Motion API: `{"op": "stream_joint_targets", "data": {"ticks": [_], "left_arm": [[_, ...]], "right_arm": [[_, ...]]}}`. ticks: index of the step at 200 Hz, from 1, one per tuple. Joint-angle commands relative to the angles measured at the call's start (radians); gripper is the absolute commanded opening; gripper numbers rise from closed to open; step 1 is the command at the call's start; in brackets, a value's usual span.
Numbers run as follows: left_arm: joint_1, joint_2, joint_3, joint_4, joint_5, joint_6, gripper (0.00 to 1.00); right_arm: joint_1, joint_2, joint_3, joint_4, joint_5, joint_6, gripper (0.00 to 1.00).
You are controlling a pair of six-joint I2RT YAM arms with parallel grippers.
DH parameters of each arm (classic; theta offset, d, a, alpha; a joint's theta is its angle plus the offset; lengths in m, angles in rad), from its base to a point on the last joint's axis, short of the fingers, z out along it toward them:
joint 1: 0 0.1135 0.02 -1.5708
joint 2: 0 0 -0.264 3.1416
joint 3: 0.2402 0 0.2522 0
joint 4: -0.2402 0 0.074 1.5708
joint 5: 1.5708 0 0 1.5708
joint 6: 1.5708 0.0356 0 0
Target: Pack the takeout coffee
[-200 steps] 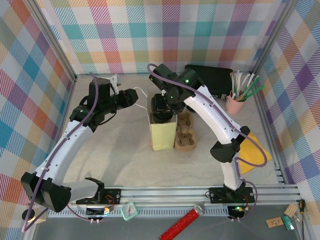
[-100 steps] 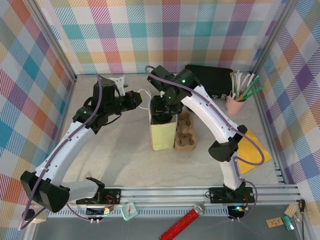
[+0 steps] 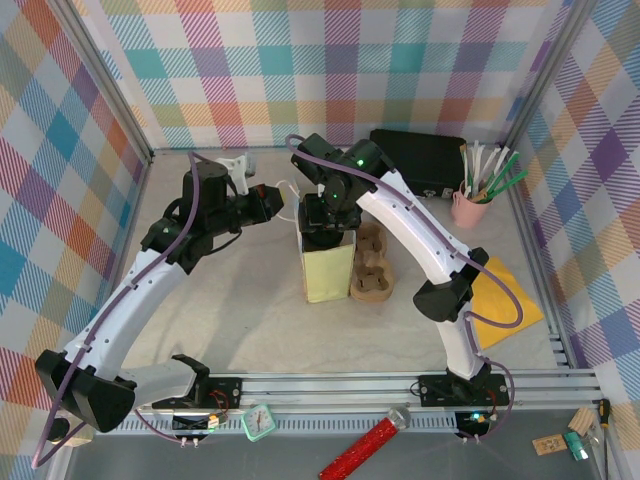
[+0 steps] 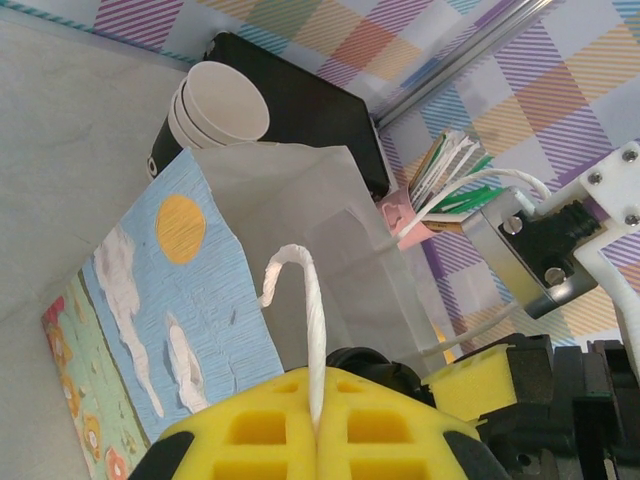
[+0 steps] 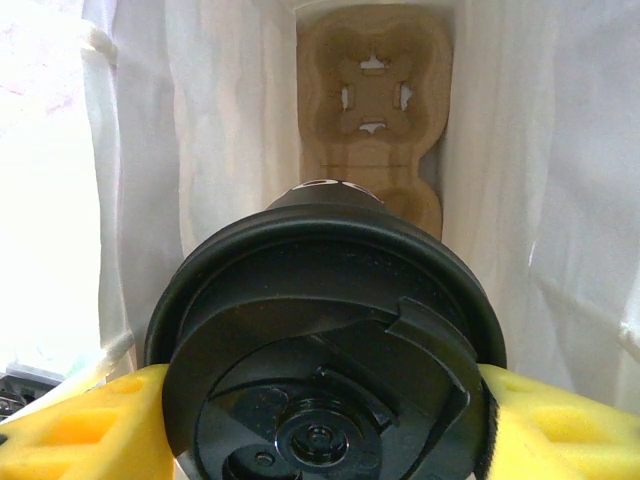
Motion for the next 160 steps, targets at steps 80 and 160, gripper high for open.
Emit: {"op": "stream_joint_targets", "data": {"ticks": [80, 160], "left_arm": [[-0.008, -0.048, -0.017, 0.0, -0.018, 0.001, 0.0], [-0.009, -0.055, -0.033, 0.012, -0.002, 0.003, 0.0]], "right_arm": [[0.005, 0.031, -0.007, -0.174, -0.039, -0.01, 0.63], [0.005, -0.003, -0.097, -0.175, -0.031, -0.018, 0.63]]}}
